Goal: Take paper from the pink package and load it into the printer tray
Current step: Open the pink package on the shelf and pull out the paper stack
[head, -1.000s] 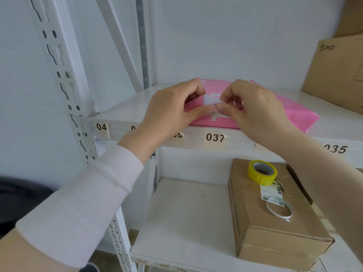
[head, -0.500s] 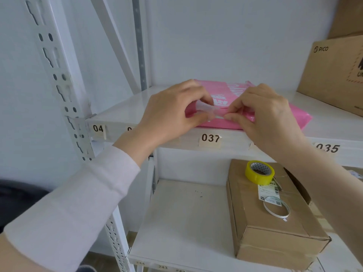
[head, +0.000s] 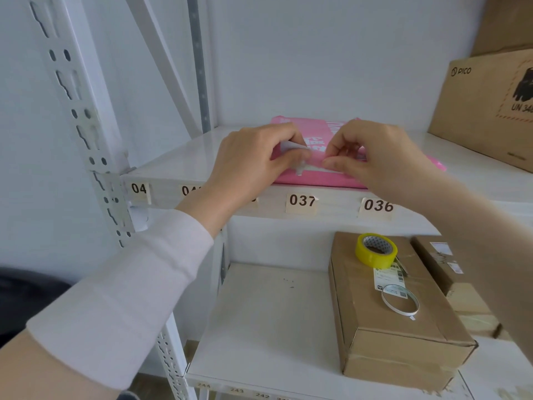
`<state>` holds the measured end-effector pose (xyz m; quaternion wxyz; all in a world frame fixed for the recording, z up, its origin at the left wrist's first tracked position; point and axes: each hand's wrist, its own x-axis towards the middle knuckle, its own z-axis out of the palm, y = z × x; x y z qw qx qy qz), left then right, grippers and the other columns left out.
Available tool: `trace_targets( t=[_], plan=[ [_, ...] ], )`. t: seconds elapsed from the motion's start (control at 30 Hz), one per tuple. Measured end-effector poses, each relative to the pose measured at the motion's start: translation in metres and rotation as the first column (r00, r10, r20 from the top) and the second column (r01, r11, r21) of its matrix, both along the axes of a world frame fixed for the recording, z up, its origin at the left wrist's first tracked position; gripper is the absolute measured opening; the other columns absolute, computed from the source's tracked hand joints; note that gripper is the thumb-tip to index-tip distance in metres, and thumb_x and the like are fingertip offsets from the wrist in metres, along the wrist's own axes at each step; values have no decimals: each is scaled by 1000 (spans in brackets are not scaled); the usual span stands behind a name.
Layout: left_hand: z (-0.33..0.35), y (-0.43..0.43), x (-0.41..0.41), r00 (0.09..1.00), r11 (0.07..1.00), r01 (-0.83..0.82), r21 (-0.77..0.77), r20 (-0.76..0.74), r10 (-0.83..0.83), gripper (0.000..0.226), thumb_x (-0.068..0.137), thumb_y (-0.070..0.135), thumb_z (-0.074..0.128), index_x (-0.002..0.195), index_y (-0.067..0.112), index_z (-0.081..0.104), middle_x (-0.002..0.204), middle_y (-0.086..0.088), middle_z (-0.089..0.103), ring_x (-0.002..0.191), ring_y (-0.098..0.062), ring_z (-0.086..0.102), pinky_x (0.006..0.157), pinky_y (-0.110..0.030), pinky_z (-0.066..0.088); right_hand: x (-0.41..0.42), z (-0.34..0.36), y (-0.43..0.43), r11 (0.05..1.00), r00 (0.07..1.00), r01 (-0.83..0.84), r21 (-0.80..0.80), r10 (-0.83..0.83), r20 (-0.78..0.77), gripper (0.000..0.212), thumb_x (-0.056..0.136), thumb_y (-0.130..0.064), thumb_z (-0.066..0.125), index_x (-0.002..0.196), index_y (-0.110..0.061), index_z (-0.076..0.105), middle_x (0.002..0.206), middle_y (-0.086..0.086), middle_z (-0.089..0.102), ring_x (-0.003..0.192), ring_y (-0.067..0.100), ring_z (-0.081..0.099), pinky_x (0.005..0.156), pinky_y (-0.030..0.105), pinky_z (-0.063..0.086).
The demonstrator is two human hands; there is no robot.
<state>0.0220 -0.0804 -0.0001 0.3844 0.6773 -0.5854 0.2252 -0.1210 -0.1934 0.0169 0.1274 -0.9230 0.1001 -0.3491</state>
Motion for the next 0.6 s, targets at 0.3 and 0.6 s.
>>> trace_targets(
  t=[0.3,0.6],
  plan=[
    [1,0,1,1000,1000,2,-17,8,-2,21,81,47,56,78,28,63,59,17,57,52,-7,45,52,-15,29,-9,-7,-5,998,993,-12,-61,18,115,9,74,-17,74,78,-12,67,71,-9,59,66,1,50,65,4,37],
    [7,1,-8,993,992,95,83,57,-100,24,74,51,59,87,31,61,93,17,69,85,-6,61,75,-32,49,-28,-12,-14,966,987,111,-235,-79,139,16,75,-27,68,70,-12,65,69,-1,61,67,8,49,63,30,45]
  ],
)
